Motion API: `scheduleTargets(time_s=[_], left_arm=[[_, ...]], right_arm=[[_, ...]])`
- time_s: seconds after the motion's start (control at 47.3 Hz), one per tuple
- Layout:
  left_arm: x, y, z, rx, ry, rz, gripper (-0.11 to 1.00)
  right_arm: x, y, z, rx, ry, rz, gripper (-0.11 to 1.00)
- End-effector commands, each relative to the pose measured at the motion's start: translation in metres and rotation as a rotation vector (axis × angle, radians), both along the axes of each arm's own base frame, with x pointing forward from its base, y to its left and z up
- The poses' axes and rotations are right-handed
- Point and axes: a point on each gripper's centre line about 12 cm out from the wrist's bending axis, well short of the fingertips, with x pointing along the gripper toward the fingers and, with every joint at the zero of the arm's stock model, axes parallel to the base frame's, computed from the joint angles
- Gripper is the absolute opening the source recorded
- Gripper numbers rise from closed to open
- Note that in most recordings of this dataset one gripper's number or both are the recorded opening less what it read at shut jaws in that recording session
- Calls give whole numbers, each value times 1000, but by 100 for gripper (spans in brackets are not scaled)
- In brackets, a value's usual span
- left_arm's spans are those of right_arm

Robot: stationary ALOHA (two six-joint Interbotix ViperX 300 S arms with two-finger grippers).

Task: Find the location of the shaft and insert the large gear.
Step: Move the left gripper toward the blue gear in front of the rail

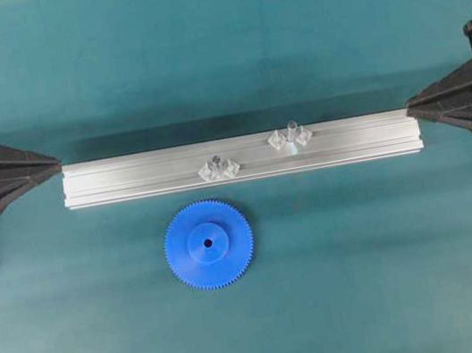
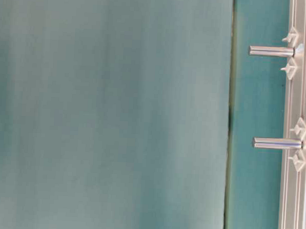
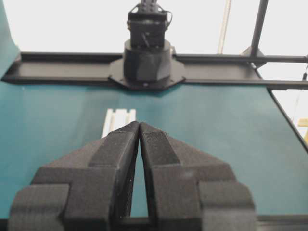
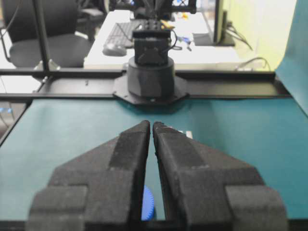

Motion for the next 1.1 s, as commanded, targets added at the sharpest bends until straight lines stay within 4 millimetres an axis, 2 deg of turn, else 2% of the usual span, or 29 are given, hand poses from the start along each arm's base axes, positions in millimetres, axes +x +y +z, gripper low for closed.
scheduleTargets(time_s=[0.0, 0.085, 0.169, 0.296, 0.571, 1.078], left_arm=[[-2, -1, -14, -13, 26, -8, 11], [-4, -1, -15, -36, 23, -9, 16], [-4, -1, -15, -46, 23, -10, 3], [-3, -2, -17, -46, 49, -13, 1], [8, -2, -26, -41, 199, -12, 1], [27, -14, -41, -36, 405, -57, 1]], right_arm=[[3, -1, 2, 6, -3, -8, 16], [2, -4, -1, 47, 9, -22, 19], [2, -5, -9, 73, 34, -25, 8], [1, -5, -17, 106, 86, -26, 1], [0, -4, -38, 138, 262, -27, 1], [-5, -5, -55, 144, 413, -41, 1]])
